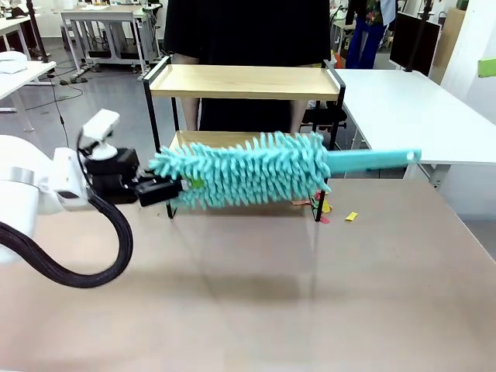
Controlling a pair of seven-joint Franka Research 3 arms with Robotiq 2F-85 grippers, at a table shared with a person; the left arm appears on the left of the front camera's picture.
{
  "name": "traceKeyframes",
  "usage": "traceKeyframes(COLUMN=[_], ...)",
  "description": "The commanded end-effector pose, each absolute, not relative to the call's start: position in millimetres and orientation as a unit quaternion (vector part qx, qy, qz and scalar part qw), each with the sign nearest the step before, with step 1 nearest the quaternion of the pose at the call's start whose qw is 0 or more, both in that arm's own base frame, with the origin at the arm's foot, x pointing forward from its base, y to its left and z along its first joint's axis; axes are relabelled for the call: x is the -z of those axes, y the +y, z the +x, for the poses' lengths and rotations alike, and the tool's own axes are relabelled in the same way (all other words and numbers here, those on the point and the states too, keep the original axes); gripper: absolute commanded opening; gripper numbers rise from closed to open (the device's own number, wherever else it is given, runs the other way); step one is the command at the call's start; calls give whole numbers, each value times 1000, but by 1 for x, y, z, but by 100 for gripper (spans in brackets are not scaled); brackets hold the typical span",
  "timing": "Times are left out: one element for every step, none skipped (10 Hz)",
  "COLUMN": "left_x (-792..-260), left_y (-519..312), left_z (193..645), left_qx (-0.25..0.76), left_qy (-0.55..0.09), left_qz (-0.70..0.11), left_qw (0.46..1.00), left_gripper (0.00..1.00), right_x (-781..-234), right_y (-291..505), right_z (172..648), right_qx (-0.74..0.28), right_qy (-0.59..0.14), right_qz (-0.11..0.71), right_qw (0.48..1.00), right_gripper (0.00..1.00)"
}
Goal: Clean the shelf.
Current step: Hand the Duster back to the human.
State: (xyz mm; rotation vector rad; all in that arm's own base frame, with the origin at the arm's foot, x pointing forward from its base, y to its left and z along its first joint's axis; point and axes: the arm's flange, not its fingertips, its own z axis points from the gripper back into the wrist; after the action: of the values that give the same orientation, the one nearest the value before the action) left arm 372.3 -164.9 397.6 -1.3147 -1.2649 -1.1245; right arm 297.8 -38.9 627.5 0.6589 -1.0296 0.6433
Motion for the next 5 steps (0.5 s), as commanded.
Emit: traceKeyframes(left_x=[-455, -480, -508, -536, -559], left_y=[-138, -123, -105, -85, -63], left_z=[373, 378, 377, 372, 367], left_qx=[437, 422, 406, 386, 353], left_qy=[-573, -601, -631, -662, -689], left_qz=[-507, -475, -445, -411, -383], left_qw=[472, 485, 489, 493, 504], left_gripper=[17, 17, 17, 17, 17], right_x=[-631, -631, -631, -631, -631], right_y=[-40, -40, -40, -40, -40], right_z=[298, 298, 298, 298, 298], right_qx=[-304, -304, -304, -304, -304], right_qy=[-475, -475, -475, -475, -475], right_qz=[300, 300, 300, 300, 300], right_qw=[769, 769, 769, 769, 769], right_gripper=[100, 100, 100, 100, 100])
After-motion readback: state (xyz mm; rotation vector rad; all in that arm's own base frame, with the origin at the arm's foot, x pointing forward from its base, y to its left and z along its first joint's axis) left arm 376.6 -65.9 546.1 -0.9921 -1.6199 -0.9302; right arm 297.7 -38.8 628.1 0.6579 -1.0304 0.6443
